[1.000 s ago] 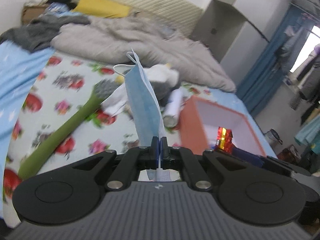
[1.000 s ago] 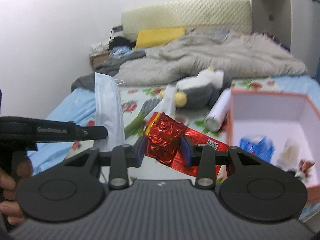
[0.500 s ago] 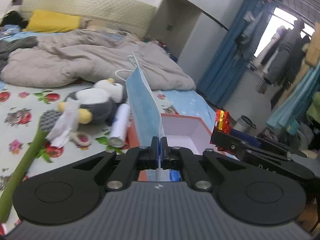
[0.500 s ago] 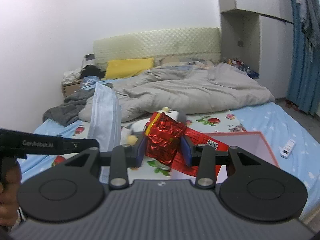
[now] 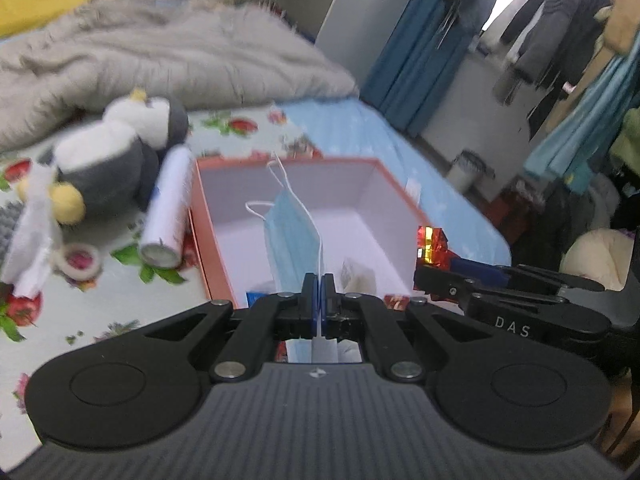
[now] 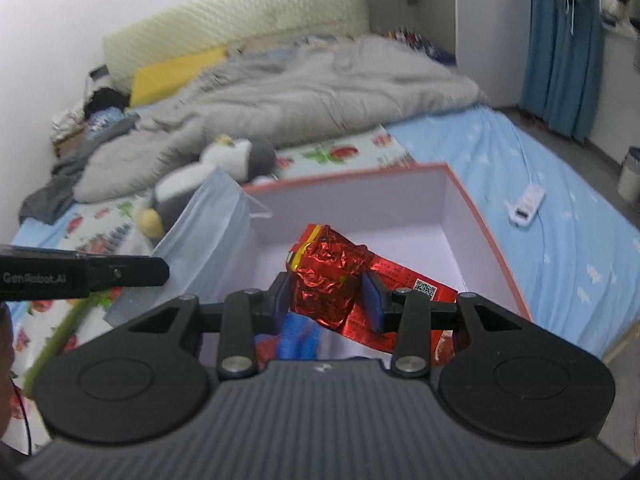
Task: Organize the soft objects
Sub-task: 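Open both tools to drop the mask and red candy into the box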
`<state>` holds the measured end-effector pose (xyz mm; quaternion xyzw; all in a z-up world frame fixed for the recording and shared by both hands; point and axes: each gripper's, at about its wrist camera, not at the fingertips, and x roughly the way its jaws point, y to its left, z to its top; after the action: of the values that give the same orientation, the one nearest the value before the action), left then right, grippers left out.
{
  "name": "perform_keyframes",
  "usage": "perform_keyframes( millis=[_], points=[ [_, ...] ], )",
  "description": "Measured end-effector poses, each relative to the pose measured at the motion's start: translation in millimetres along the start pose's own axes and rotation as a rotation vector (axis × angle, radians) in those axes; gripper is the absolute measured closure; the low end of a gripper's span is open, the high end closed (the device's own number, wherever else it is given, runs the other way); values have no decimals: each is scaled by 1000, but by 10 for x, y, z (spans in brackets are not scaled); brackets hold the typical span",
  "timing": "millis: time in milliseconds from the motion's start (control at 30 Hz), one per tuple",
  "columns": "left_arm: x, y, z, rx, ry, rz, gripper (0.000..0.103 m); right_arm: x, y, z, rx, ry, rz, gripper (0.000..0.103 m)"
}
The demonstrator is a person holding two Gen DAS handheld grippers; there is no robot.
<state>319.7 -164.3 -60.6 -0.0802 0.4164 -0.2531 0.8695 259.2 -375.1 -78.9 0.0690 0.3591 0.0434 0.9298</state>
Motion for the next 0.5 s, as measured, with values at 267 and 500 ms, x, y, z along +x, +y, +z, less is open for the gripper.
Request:
perform_keyframes(
  millis=[267,500],
  points=[
    [890,182,-79,-28,145,11,101,546,-263,-255,28,120,-18,61],
    [1192,185,-176,-30,193,17,100,692,-444,-428,80,166,-17,60]
  ],
)
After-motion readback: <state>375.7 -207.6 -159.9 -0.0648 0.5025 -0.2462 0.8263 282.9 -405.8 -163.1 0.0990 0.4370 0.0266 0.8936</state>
